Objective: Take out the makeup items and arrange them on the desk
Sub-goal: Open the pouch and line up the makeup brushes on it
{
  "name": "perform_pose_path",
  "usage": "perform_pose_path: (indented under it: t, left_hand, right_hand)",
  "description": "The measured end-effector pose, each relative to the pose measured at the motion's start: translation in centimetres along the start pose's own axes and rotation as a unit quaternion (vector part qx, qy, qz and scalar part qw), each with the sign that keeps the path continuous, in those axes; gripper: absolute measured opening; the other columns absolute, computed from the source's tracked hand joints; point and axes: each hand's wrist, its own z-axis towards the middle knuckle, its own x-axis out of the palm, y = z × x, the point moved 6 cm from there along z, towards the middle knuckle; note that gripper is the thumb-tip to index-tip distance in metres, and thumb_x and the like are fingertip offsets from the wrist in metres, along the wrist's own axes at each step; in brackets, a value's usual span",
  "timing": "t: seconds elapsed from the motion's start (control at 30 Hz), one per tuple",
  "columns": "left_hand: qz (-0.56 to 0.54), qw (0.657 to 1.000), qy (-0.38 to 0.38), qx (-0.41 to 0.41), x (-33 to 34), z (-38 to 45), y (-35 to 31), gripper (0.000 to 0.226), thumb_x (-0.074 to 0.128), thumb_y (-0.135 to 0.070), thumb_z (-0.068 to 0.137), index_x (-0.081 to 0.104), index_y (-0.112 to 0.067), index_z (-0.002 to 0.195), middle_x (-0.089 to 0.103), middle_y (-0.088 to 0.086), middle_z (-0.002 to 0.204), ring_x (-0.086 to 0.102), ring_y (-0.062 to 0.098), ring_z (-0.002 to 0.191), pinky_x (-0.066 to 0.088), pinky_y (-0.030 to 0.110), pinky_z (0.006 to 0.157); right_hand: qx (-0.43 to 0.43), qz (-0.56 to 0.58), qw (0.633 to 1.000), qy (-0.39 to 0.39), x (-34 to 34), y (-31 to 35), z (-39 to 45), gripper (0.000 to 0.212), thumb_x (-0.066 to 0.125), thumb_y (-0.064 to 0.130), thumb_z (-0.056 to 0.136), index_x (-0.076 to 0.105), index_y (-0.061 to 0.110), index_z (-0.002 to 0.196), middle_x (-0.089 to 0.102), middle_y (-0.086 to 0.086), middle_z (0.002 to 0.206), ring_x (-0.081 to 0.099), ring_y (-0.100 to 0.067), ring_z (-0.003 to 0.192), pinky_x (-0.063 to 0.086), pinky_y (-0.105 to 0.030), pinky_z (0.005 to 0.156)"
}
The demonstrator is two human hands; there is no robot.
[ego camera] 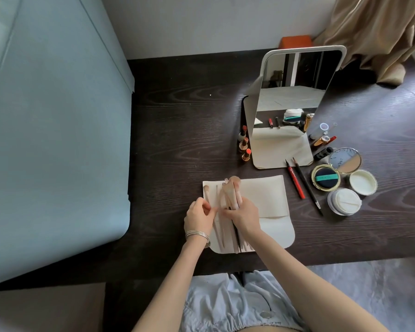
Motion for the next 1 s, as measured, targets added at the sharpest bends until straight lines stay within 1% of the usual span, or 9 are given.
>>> perform_pose_path:
  t: [0.07, 0.2, 0.33, 0.57, 0.7, 0.8, 0.87, 0.97, 1.0]
  left_hand:
    - [0.015, 1.0, 0.0, 0.014, 0.0, -0.1, -0.2, 0.016, 0.066, -0.03, 0.083, 0.056, -0.017, 0.087, 0.056, -0.002, 0.094, 0.06, 0.018, 0.081, 0.049, 0.029, 0.065]
    - [0.013, 1.0, -0.003, 0.028, 0.0, -0.5, -0.3, 0.019, 0.068, -0.036, 0.082, 0.057, -0.02, 0.087, 0.054, -0.003, 0.095, 0.061, 0.018, 0.079, 0.054, 0.035, 0.068]
    - [0.001, 0.999, -0.003, 0.05, 0.0, -0.5, -0.2, 0.018, 0.068, -0.033, 0.082, 0.058, -0.019, 0.088, 0.054, -0.004, 0.095, 0.061, 0.017, 0.077, 0.054, 0.033, 0.067]
    - [0.019, 0.998, 0.008, 0.051, 0.0, -0.6, -0.5, 0.024, 0.072, -0.03, 0.079, 0.055, -0.018, 0.091, 0.051, -0.003, 0.1, 0.06, 0.019, 0.079, 0.051, 0.032, 0.066]
    - [0.02, 0.998, -0.005, 0.053, -0.5, -0.7, -0.7, 0.023, 0.07, -0.032, 0.08, 0.057, -0.017, 0.091, 0.051, -0.004, 0.099, 0.059, 0.017, 0.078, 0.049, 0.029, 0.064]
    - [0.001, 0.997, -0.018, 0.075, -1.1, -0.9, -1.4, 0.017, 0.066, -0.034, 0.083, 0.063, -0.018, 0.087, 0.056, -0.006, 0.092, 0.057, 0.013, 0.073, 0.046, 0.025, 0.061]
    - [-0.045, 0.996, 0.024, 0.075, -0.8, -0.9, -1.9, 0.015, 0.066, -0.034, 0.084, 0.069, -0.019, 0.087, 0.06, -0.008, 0.085, 0.057, 0.01, 0.074, 0.048, 0.024, 0.062]
    - [-0.152, 0.982, 0.113, 0.03, 0.1, -1.2, -2.5, 0.014, 0.069, -0.03, 0.082, 0.073, -0.018, 0.088, 0.065, -0.006, 0.073, 0.062, 0.012, 0.069, 0.056, 0.031, 0.064]
    - [-0.177, 0.976, 0.126, 0.015, 0.3, -1.2, -2.7, 0.015, 0.07, -0.027, 0.081, 0.073, -0.016, 0.091, 0.066, -0.004, 0.072, 0.062, 0.011, 0.067, 0.057, 0.029, 0.062]
  right_hand:
    - [0.001, 0.008, 1.0, 0.005, -0.1, -0.2, 0.0, 0.027, 0.072, 0.02, 0.073, 0.06, 0.003, 0.09, 0.065, -0.01, 0.084, 0.061, -0.024, 0.078, 0.05, -0.036, 0.068]
    - [0.0, 0.044, 0.998, 0.036, 0.0, -0.3, -0.2, 0.026, 0.074, 0.018, 0.073, 0.06, 0.007, 0.092, 0.065, -0.008, 0.087, 0.06, -0.02, 0.08, 0.047, -0.029, 0.066]
    - [0.001, 0.067, 0.997, 0.039, 0.1, -0.5, -0.2, 0.028, 0.076, 0.017, 0.071, 0.062, 0.006, 0.093, 0.066, -0.01, 0.09, 0.061, -0.022, 0.082, 0.048, -0.03, 0.069]
    - [0.005, 0.089, 0.996, 0.01, -0.8, -0.9, -0.4, 0.015, 0.071, 0.011, 0.074, 0.062, 0.003, 0.083, 0.061, -0.004, 0.074, 0.057, -0.018, 0.071, 0.043, -0.026, 0.06]
    - [0.013, 0.129, 0.992, 0.012, -1.4, -1.0, -0.7, 0.015, 0.073, 0.01, 0.075, 0.058, 0.01, 0.074, 0.059, -0.003, 0.07, 0.057, -0.018, 0.068, 0.045, -0.027, 0.061]
    - [0.014, 0.183, 0.982, 0.053, -1.9, -0.7, -1.1, 0.017, 0.074, 0.008, 0.075, 0.057, 0.011, 0.071, 0.058, -0.006, 0.07, 0.057, -0.021, 0.069, 0.048, -0.034, 0.067]
    - [0.007, 0.203, 0.975, 0.09, -2.2, -0.4, -1.3, 0.015, 0.074, 0.007, 0.076, 0.059, 0.01, 0.073, 0.059, -0.006, 0.071, 0.058, -0.02, 0.071, 0.049, -0.035, 0.07]
    - [-0.005, 0.207, 0.97, 0.125, -2.6, 0.0, -1.6, 0.012, 0.076, 0.006, 0.074, 0.064, 0.011, 0.076, 0.064, -0.004, 0.072, 0.061, -0.016, 0.072, 0.05, -0.029, 0.07]
    - [-0.005, 0.21, 0.969, 0.129, -2.7, -0.1, -1.6, 0.012, 0.076, 0.006, 0.074, 0.065, 0.01, 0.078, 0.065, -0.004, 0.073, 0.062, -0.016, 0.073, 0.05, -0.028, 0.071]
